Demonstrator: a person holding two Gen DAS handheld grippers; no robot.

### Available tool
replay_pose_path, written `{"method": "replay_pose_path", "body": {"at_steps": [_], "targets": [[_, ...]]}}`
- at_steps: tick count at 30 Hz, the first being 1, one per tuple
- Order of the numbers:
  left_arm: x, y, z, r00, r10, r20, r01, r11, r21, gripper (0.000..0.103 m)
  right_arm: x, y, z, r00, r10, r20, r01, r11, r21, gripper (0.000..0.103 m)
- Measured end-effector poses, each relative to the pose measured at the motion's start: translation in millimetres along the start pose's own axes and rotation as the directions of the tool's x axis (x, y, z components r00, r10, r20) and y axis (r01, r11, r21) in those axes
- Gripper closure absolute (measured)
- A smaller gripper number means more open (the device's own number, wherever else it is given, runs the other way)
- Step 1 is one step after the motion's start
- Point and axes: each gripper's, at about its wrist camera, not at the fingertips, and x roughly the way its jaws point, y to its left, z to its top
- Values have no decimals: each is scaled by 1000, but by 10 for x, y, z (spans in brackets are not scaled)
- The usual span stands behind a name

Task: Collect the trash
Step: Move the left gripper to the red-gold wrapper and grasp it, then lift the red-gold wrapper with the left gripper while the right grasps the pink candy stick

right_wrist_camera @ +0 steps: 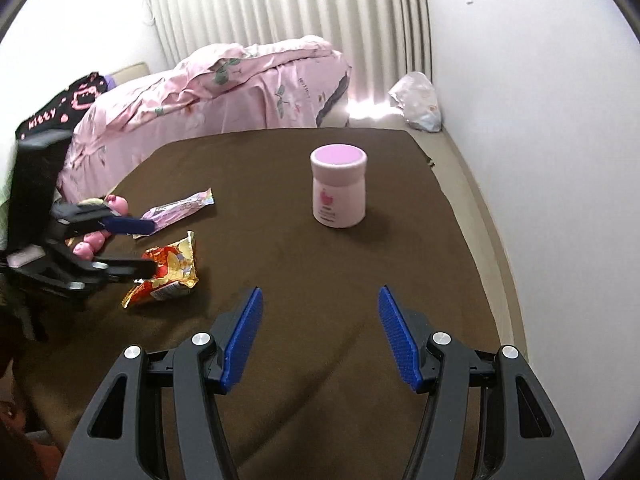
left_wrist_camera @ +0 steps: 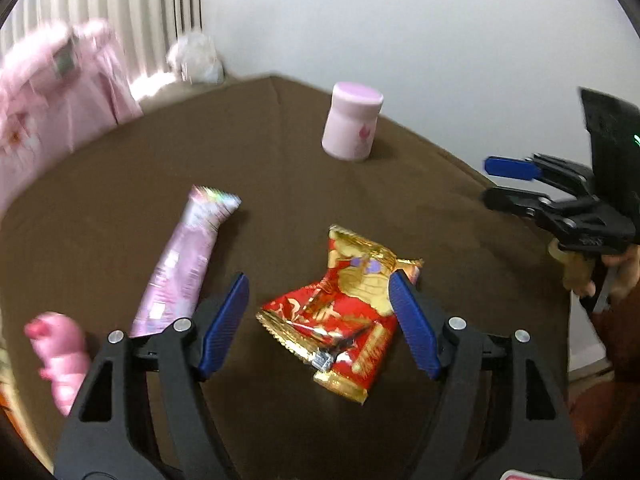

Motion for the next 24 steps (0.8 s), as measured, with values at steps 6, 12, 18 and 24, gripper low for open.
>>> {"method": "replay_pose_path", "body": {"at_steps": [6,12,18,24], "targets": [[-31,-129,-92,998,-52,-40,50,997,-63,36,51,-10,-40,1000,2,-13,-2,1000,1,46],[-93,-177,-273,1000,6,-7,-7,988,-152,69,136,189,-23,1000,8,-19,-9,999,-47,46],[-296,-7,-314,998,29,58,-11,959,-283,84,115,386,-2,1000,14,-19,-16,994,-105,46],[-868,-23,-447,975,156,157,-100,943,-318,84,237,643,190,993,120,-19,-121,986,-112,46]]}}
